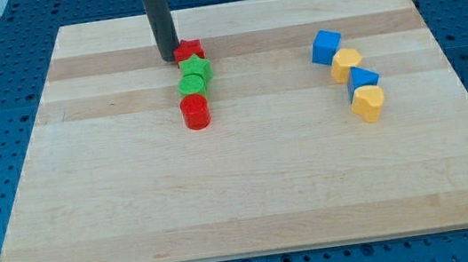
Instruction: Push green circle to the top of red circle
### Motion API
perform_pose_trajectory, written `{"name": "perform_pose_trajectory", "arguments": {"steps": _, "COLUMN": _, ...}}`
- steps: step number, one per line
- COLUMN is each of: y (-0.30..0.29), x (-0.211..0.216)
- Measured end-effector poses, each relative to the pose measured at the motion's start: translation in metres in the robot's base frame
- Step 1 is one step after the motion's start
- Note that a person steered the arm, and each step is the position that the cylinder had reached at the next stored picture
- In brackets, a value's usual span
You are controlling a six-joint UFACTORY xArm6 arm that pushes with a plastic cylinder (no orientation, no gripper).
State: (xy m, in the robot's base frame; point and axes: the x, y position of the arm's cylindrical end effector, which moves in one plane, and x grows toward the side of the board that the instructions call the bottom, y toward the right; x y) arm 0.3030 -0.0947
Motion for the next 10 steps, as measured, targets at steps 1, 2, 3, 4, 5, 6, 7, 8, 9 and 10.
{"name": "perform_pose_trajectory", "arguments": {"steps": 1, "y": 0.020, "x": 0.009}}
{"name": "perform_pose_trajectory", "arguments": {"steps": 2, "y": 0.042, "x": 0.016}}
{"name": "perform_pose_trajectory", "arguments": {"steps": 3, "y": 0.066, "x": 0.020}}
{"name": "perform_pose_trajectory", "arguments": {"steps": 4, "y": 0.081, "x": 0.021}}
{"name": "perform_pose_trajectory", "arguments": {"steps": 5, "y": 0.051, "x": 0.019}}
{"name": "perform_pose_trajectory", "arguments": {"steps": 6, "y": -0.014, "x": 0.019}}
{"name": "perform_pose_trajectory", "arguments": {"steps": 7, "y": -0.066, "x": 0.049}}
{"name": "perform_pose_trajectory", "arguments": {"steps": 8, "y": -0.063, "x": 0.118}}
{"name": "perform_pose_trajectory", "arguments": {"steps": 9, "y": -0.028, "x": 0.152}}
{"name": "perform_pose_trajectory", "arguments": {"steps": 10, "y": -0.011, "x": 0.152}}
